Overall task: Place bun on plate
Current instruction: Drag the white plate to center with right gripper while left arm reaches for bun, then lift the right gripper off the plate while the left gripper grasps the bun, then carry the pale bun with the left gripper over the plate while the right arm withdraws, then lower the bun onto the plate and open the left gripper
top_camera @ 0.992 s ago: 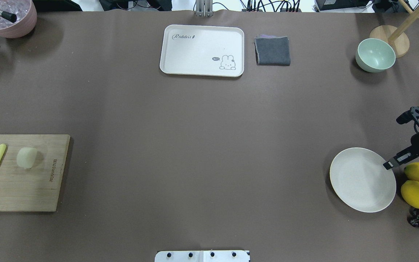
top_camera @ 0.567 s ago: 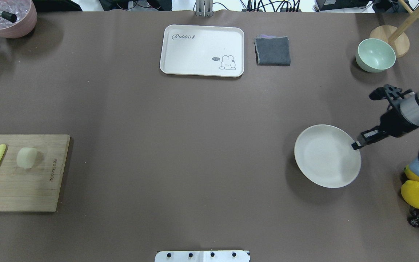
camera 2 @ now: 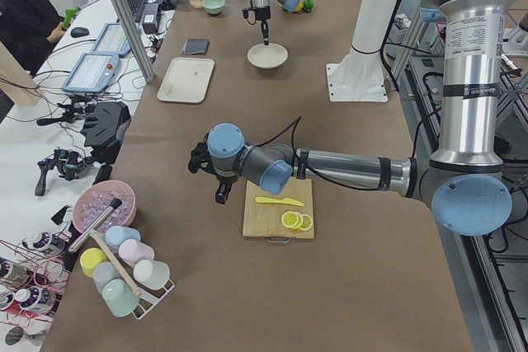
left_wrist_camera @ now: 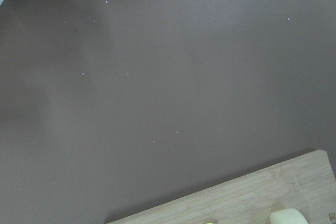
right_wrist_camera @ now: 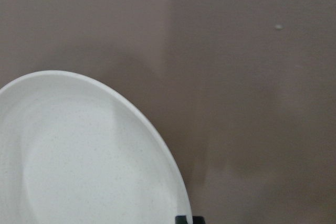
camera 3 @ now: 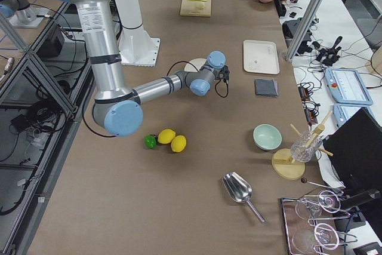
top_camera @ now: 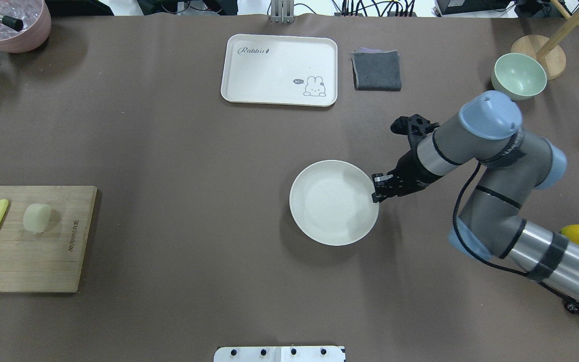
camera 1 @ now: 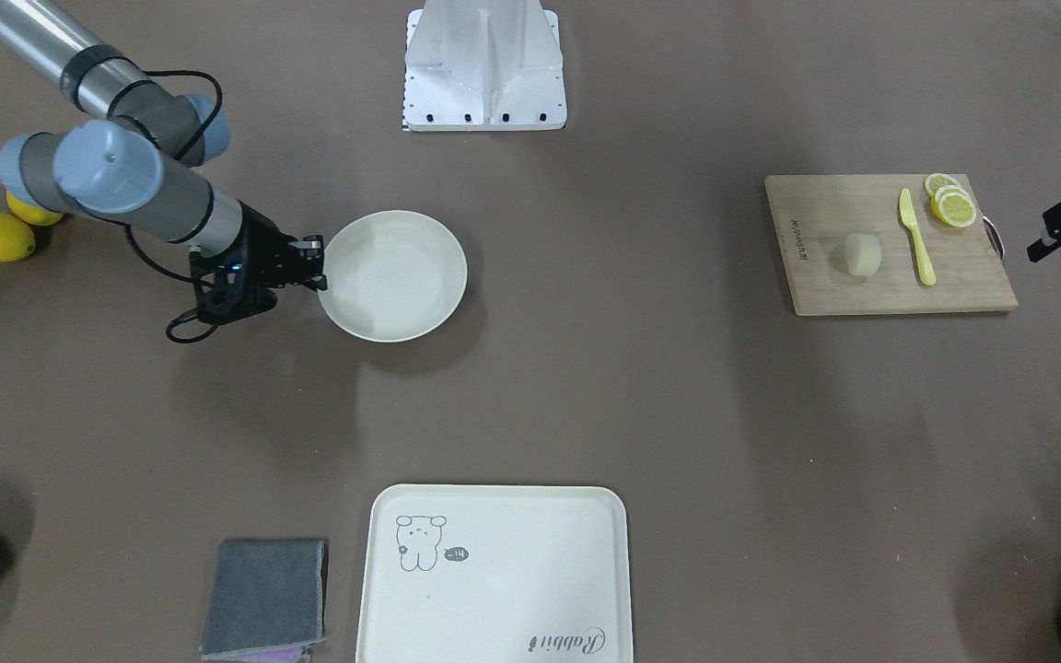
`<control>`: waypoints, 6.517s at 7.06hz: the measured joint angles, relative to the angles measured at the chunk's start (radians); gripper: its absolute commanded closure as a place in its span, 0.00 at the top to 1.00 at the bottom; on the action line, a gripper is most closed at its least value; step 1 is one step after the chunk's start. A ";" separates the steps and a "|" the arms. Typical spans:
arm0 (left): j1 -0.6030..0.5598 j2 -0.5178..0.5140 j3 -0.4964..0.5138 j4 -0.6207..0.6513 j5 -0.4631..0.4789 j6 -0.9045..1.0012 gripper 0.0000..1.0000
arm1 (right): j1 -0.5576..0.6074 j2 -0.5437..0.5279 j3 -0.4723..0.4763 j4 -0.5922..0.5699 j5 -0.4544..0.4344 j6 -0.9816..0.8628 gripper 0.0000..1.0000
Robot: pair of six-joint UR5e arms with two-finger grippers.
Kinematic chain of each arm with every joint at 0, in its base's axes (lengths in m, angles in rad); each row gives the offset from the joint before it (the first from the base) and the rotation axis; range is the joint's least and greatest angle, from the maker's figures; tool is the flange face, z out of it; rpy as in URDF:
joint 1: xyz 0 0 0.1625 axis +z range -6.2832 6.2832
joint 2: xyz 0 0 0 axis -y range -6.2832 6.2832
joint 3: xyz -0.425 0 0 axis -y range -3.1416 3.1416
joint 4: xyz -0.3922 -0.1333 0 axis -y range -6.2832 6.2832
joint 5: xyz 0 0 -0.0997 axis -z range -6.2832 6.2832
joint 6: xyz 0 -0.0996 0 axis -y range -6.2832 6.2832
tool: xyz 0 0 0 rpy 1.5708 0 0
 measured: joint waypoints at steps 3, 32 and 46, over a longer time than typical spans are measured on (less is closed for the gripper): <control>0.142 -0.009 -0.093 -0.003 0.079 -0.264 0.98 | -0.097 0.139 -0.074 -0.002 -0.122 0.135 0.00; 0.910 -0.772 0.198 0.119 0.734 -1.111 0.69 | 0.578 -0.431 0.278 -0.456 0.118 -0.764 0.99; 0.727 -0.676 -0.066 0.255 0.554 -0.996 0.97 | 0.616 -0.422 0.286 -0.458 0.117 -0.776 1.00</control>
